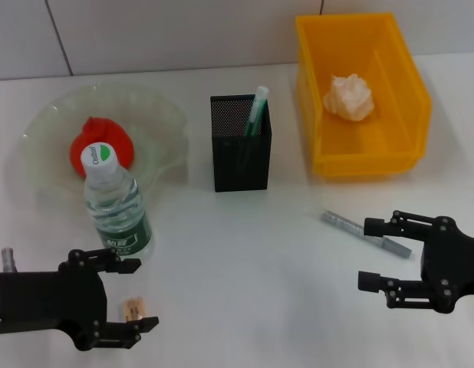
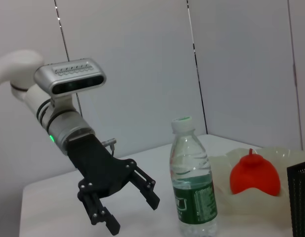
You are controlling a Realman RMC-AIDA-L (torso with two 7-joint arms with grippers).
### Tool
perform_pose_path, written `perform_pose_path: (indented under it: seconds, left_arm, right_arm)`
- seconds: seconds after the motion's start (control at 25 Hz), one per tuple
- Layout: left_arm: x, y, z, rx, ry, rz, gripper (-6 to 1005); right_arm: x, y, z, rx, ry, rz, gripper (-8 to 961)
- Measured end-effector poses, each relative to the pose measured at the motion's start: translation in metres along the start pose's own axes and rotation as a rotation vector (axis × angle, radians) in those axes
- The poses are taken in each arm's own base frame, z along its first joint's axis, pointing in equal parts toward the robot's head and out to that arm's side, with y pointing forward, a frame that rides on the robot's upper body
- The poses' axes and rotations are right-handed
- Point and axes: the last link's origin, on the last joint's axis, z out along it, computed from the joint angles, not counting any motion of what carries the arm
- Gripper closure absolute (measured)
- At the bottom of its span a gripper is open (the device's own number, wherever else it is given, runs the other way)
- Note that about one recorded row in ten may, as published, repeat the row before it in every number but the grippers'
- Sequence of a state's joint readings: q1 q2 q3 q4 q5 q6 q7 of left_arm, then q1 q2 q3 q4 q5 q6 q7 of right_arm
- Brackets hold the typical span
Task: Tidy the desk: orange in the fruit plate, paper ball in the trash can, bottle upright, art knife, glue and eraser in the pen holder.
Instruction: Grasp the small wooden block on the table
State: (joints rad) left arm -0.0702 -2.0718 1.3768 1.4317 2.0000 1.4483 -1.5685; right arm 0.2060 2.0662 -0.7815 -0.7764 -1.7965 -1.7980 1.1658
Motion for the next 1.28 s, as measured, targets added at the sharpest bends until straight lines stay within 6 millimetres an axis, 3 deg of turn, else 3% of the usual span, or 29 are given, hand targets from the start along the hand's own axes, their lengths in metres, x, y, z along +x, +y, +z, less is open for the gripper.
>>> perform_pose_path:
  seconds: [0.16,0.44,1.28]
  left_arm:
    - [0.019,0.001,0.009,-0.009,-0.132,0.021,185]
    - [0.032,-0.004,0.026,-0.016,-0.301,0.046,184]
    - [0.023,-0.011,0.038,-0.029,-0.385,0.033,185]
  right_arm:
    - [0.002,0.001,-0.001,0.007,0.003,0.006,161]
    - [0.007,0.003,0.0,0.009,-0.008,0.037,162]
    - [0.011,0.004,0.0,0.023,-0.023,0.05,162]
